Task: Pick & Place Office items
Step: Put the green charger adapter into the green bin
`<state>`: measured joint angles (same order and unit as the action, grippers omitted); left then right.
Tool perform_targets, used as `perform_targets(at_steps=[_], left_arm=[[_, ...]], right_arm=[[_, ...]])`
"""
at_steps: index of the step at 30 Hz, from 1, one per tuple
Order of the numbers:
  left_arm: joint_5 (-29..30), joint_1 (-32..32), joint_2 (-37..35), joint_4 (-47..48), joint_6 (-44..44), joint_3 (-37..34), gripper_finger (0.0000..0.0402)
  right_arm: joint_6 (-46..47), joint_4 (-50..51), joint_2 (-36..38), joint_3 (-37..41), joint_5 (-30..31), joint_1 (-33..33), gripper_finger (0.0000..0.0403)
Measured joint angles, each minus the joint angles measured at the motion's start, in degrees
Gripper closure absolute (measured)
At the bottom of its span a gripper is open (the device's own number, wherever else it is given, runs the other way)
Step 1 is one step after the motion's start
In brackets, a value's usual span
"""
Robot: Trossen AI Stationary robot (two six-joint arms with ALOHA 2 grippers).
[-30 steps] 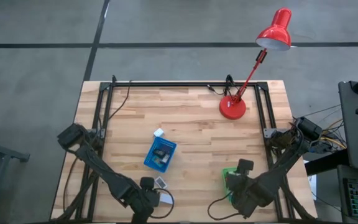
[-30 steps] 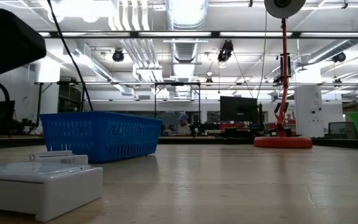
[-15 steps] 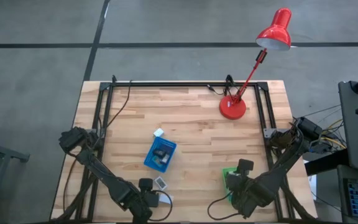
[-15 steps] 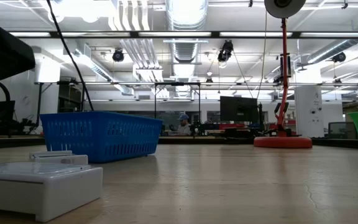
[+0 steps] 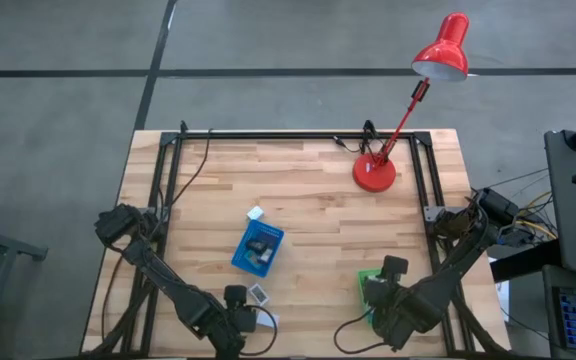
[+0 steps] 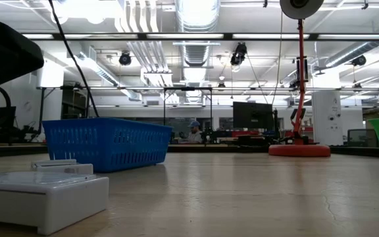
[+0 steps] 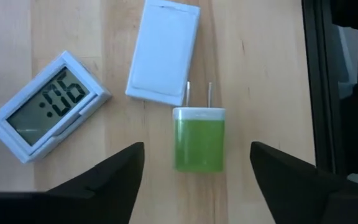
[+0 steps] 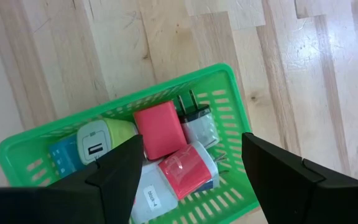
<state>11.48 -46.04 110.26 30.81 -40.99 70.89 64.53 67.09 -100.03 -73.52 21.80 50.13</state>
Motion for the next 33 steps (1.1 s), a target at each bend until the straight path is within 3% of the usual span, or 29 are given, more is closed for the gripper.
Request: perform_targets(at_steps=[20, 25, 33], left_arm=[[-0.51, -0.24, 1.33, -1.66, -0.2, 0.0, 0.0136], [-0.08, -0.26, 1.33, -1.6, -0.18, 0.0, 0.018], [0.35, -0.28, 1.31, -1.5, 0.02, 0.0, 0.0289]], right_arm=[[0.0, 0.0, 0.0, 0.0, -0.15, 0.0, 0.014], [0.0, 0.0, 0.0, 0.0, -0.15, 0.0, 0.014], [0.0, -0.07, 0.0, 0.0, -0.13, 0.0, 0.014]])
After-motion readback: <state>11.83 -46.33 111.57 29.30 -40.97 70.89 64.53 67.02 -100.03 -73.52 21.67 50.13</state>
